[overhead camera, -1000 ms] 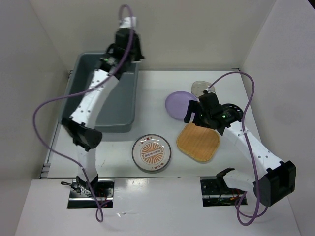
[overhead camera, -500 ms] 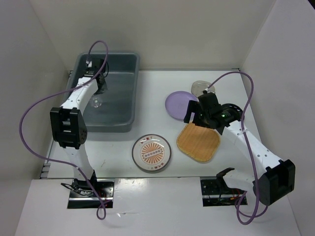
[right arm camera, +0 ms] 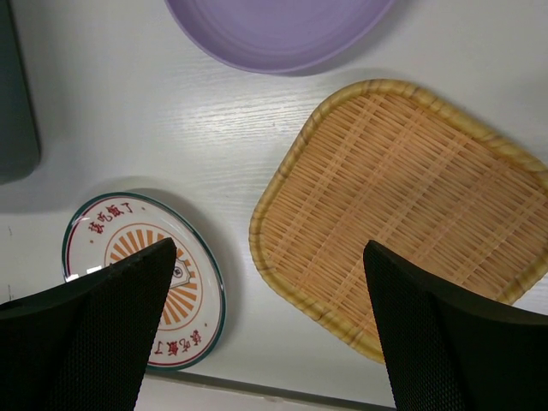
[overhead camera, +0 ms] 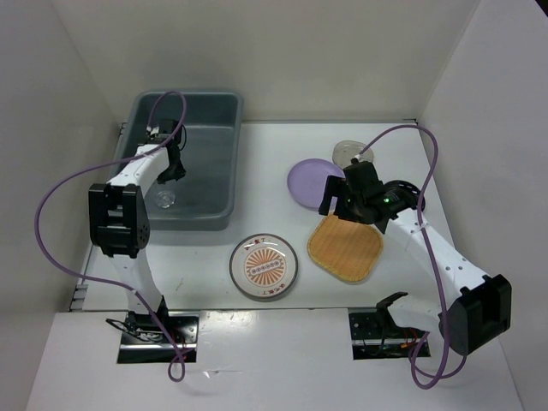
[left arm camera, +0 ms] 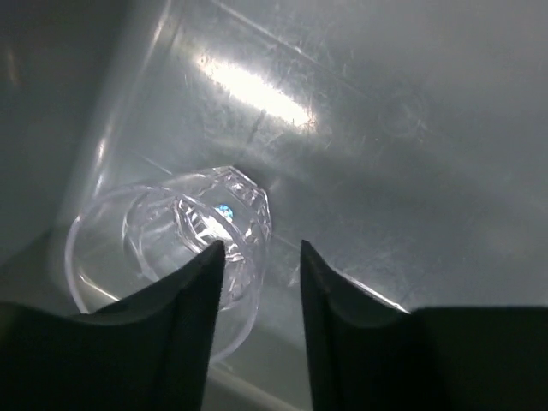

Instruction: Place the mixed dishes into the plastic bin

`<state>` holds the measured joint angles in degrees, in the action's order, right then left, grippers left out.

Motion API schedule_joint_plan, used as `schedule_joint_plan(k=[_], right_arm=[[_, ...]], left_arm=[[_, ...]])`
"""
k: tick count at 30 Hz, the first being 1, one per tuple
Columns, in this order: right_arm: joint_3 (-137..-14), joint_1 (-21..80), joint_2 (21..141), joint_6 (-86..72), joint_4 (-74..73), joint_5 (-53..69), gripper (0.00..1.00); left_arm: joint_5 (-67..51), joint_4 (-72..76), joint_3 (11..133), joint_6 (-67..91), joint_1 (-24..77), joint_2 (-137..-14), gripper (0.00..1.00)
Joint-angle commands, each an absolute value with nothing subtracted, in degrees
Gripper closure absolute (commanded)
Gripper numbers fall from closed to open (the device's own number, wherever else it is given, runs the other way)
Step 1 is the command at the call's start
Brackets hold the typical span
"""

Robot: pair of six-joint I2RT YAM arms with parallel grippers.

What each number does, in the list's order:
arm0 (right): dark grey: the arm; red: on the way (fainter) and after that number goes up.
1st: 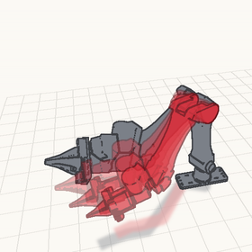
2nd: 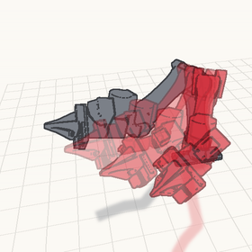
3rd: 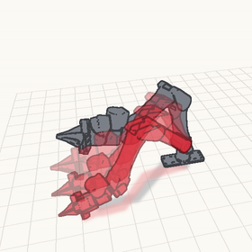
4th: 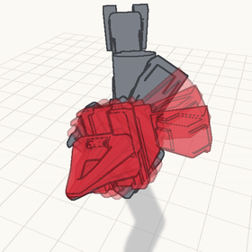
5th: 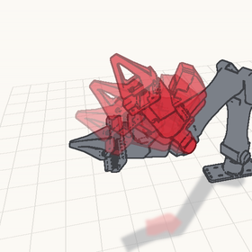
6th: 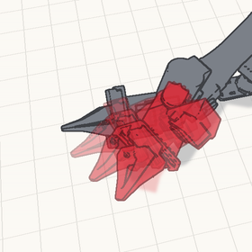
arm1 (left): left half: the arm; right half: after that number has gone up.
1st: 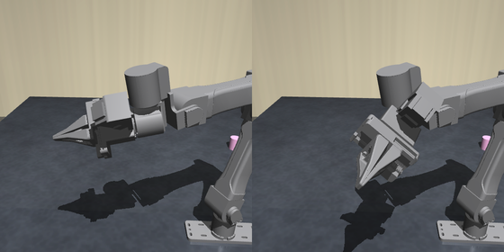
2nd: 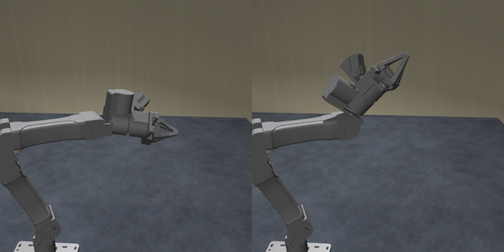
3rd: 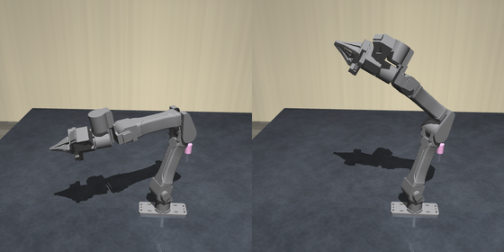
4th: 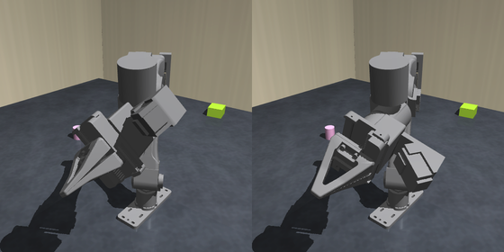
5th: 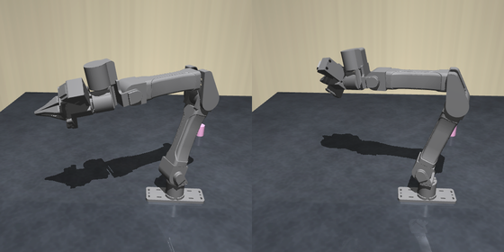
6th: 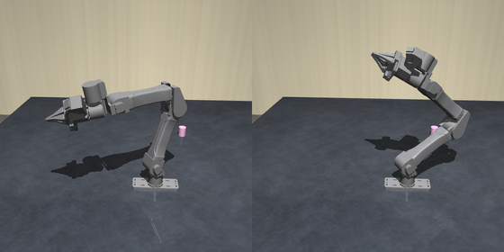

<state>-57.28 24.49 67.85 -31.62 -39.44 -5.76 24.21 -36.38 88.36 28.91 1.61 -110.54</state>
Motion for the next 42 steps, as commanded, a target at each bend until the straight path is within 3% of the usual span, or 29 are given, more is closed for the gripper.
schedule_joint_plan(k=[1,3,8,16,21,30,42], right_arm=[[-56.34,24.26,68.03,-30.59,-38.41,-5.45,0.05],[-56.34,24.26,68.03,-30.59,-38.41,-4.93,0.05],[-56.34,24.26,68.03,-30.59,-37.89,-4.92,0.05],[-56.34,24.26,68.03,-30.59,-37.88,-7.55,0.05],[-56.95,24.26,68.03,-32.95,-37.35,-8.79,0.05],[-59.15,23.2,69.95,-34.01,-38.5,-9.93,0.05],[-58.1,20.93,74.52,-37.79,-40.87,-11.78,0.08]], left_arm=[[26.36,-34.72,89.29,29.36,1.41,-106.8,0.49],[26.98,-35.6,91.57,28.83,1.41,-105.3,0.37],[21.82,-34.02,94.13,27.25,1.41,-94.06,0.32],[-19.75,-25.86,88.97,27.68,5.88,-83.33,0.37],[-20.91,-21.36,81.22,30.5,15.28,-83.14,0.42],[-19.52,-24.51,78.57,25.84,31.19,-91.22,0.39],[-20.4,-24.79,80.07,20.56,33.31,-104.94,0.39]])
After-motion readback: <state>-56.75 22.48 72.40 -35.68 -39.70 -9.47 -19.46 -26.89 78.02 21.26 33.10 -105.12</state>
